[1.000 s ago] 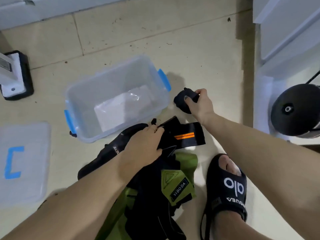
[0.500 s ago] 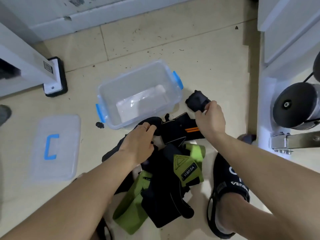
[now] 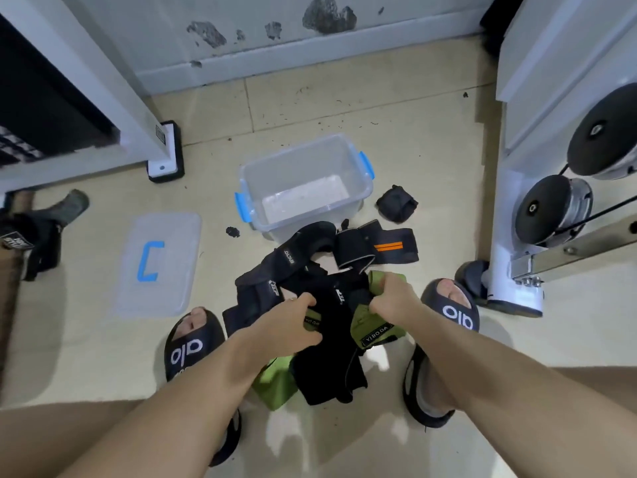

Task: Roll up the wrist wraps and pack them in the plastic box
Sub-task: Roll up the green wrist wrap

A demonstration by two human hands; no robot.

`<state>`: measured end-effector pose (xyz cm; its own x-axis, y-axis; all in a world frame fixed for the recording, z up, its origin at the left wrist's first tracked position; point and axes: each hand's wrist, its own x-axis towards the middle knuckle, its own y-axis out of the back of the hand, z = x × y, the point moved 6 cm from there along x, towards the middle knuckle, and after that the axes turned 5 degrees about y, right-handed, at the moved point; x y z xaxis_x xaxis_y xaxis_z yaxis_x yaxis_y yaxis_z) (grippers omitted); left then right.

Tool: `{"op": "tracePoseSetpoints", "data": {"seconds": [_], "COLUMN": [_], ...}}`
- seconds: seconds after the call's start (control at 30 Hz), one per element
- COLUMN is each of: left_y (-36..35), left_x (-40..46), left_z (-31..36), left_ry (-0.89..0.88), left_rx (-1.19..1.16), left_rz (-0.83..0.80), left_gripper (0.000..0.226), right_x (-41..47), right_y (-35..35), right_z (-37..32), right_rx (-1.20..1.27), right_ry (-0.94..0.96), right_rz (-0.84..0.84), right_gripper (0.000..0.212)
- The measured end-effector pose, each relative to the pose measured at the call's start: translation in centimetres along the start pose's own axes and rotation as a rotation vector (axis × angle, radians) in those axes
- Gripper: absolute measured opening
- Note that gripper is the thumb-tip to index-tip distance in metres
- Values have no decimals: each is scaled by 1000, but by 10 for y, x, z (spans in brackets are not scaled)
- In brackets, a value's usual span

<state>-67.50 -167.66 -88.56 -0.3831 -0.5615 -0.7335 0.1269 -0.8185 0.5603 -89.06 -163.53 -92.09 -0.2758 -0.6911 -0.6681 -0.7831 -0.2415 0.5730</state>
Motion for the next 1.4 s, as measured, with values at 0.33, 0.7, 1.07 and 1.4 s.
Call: {"op": "tracePoseSetpoints", "data": {"seconds": [0.33,0.7,1.07,1.4], "left_y": [26,44,48,64], "left_x": [-55,-97,-91,-79], "left_z": [67,78,74,71], "left_ry": [-179,-284,-371,-335], "left_rx": [-132,-194,-478,-254], "left_rz": [128,330,245,506], "left_gripper": [99,86,40,40], "right_x": [-70,-133,-125,-126], "right_y": [39,75,83,87], "right_z": [-57,-81,-96,-114], "right_rx": [398,675,129,196], "right_ry": [172,181,277,292], "right_rz": [-109,-195,34,-132], "right_gripper": [13,13,31,31]}}
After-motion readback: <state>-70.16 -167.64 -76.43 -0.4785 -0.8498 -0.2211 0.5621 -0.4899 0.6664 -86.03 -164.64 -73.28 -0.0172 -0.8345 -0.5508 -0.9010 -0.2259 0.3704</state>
